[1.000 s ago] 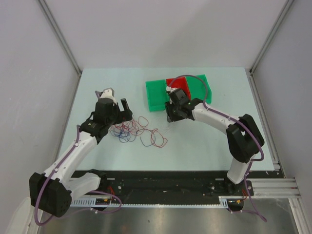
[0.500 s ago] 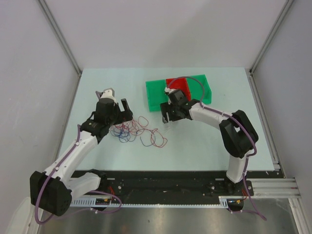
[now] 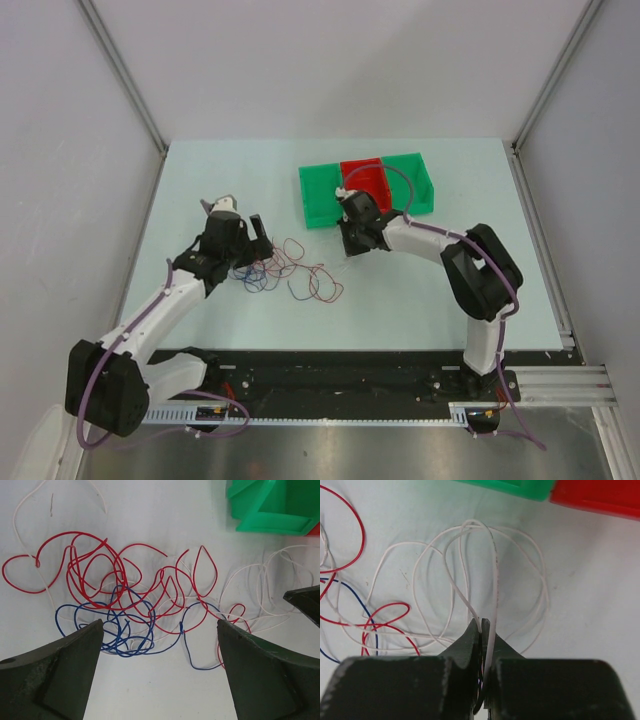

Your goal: Untangle the cables

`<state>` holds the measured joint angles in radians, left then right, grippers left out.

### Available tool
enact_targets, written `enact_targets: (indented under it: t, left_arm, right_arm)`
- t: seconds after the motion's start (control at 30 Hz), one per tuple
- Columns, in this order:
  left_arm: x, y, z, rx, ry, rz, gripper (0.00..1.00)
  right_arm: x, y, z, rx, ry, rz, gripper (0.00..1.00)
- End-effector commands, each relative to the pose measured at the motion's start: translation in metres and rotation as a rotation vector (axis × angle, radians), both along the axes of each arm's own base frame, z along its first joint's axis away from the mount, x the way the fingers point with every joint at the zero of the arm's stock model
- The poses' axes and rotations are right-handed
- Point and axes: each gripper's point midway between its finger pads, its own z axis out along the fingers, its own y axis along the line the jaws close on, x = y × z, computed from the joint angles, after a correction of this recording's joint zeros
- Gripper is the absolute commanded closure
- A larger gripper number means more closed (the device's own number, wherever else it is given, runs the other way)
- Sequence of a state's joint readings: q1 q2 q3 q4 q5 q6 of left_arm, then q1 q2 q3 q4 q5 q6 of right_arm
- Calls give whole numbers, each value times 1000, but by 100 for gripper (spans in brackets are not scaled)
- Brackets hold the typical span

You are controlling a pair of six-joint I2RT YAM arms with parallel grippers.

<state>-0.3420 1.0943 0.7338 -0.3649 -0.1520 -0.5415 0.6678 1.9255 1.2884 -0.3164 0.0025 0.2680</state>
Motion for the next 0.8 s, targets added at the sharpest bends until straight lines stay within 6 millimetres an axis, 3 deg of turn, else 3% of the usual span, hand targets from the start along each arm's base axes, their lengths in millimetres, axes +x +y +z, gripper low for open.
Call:
enact_targets:
  t: [0.0, 0.07, 0.13, 0.17, 0.23, 0.37, 0.47, 0.6, 0.7, 0.77]
  left_arm:
    - [-3, -12, -6, -62, 40, 10, 0]
    - [0, -19, -5, -68, 47, -5, 0]
    - [0, -26, -15, -48, 91, -3, 0]
    - [4, -28, -12, -46, 90, 6, 0]
    - [6, -32, -27, -34, 157, 21, 0]
    - [23, -39, -41, -10, 221, 58, 0]
    - [34, -48, -54, 6, 266, 50, 0]
    - [34, -44, -74, 81, 328, 85, 2]
    - [33, -35, -88, 142, 364, 118, 10]
    - [33, -29, -94, 178, 380, 133, 21]
  right_arm:
    - [16, -13, 89, 70, -217, -60, 100]
    - [16, -22, 113, 107, -260, -78, 100]
    - [12, -28, 157, 173, -344, -83, 100]
    - [8, -31, 168, 187, -373, -76, 100]
    - [-1, -34, 206, 249, -453, -58, 100]
    - [-16, -40, 236, 309, -499, -40, 100]
    - [-19, -44, 239, 305, -506, -34, 100]
    - [-10, -56, 238, 296, -508, -73, 100]
    - [2, -72, 239, 316, -503, -122, 100]
    - [6, -77, 242, 335, -501, -123, 100]
